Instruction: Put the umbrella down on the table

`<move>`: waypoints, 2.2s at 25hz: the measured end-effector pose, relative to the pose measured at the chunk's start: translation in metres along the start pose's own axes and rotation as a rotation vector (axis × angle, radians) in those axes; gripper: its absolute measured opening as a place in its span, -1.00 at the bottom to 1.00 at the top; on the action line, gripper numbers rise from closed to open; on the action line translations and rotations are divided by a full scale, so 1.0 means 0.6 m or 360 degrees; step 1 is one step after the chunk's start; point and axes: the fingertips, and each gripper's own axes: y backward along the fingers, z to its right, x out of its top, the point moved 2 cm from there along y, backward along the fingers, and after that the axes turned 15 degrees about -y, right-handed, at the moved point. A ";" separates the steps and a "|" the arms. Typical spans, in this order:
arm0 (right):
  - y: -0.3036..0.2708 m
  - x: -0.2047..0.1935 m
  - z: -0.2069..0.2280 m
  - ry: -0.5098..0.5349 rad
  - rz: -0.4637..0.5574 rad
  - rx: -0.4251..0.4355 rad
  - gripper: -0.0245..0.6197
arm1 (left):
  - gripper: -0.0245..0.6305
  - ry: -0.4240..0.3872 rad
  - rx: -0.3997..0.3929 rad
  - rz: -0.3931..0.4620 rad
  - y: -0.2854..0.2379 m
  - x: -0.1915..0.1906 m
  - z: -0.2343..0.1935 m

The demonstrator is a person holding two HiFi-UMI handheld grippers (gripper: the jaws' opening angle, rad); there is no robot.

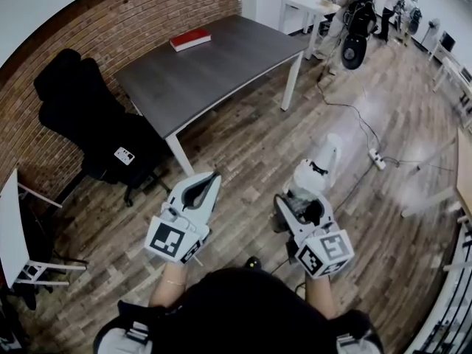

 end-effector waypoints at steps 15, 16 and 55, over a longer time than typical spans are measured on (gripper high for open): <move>0.059 0.039 0.132 -0.0026 0.0026 -0.0068 0.00 | -0.92 -0.0011 -0.0145 0.0007 -0.139 0.006 0.109; 0.062 0.041 0.138 -0.0031 0.0032 -0.0077 0.00 | -0.92 -0.0013 -0.0156 0.0003 -0.147 0.006 0.112; -0.355 0.102 0.248 -0.0062 0.0007 -0.0261 0.00 | -0.92 0.0129 -0.0276 0.0048 -0.413 -0.185 -0.244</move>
